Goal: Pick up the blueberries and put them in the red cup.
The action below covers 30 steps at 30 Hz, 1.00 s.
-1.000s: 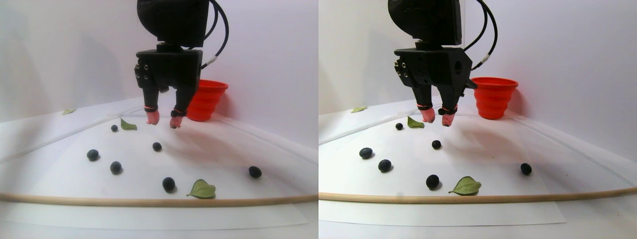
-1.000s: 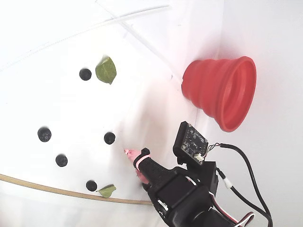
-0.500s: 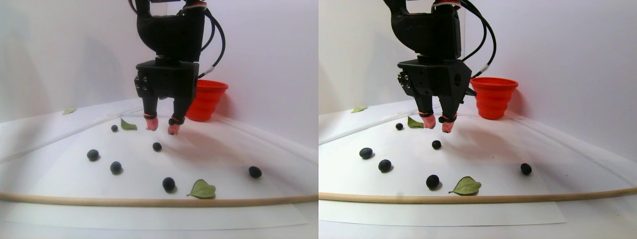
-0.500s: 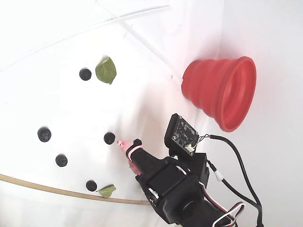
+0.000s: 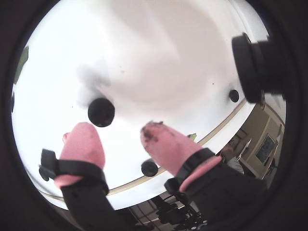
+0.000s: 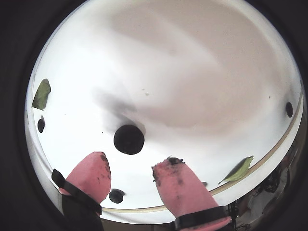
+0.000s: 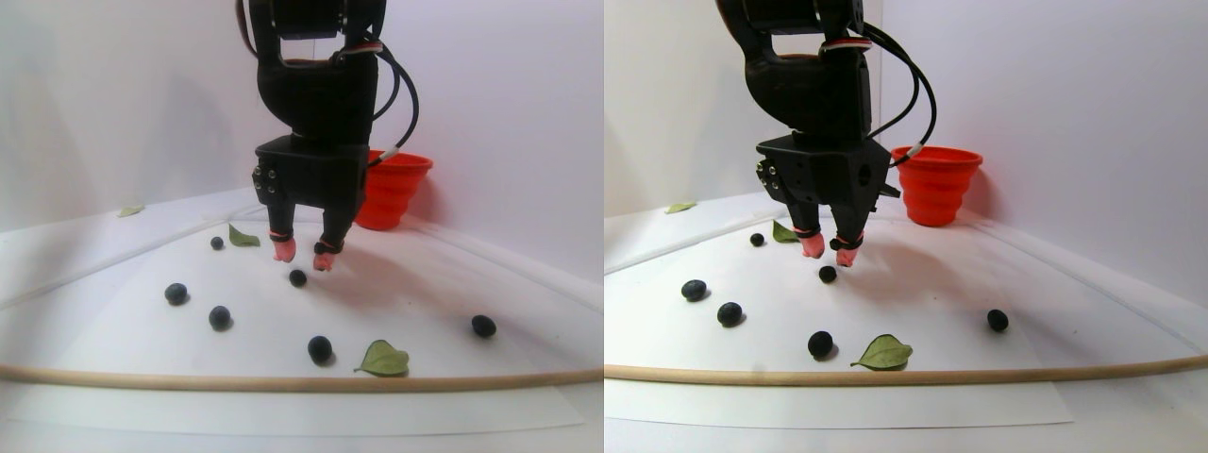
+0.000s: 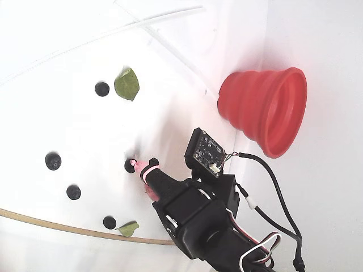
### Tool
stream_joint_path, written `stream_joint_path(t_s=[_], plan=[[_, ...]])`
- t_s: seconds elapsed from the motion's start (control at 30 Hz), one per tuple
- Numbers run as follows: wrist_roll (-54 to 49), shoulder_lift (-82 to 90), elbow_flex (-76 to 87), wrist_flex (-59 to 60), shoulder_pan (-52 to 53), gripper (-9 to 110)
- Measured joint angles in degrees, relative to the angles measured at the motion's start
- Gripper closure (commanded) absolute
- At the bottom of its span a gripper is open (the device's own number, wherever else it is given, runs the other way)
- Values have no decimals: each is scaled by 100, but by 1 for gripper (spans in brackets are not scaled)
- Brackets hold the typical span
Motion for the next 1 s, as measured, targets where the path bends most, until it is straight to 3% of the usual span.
stream_joint_path(t_s=[1.0], plan=[[132,-773,-439,-431,-105,83]])
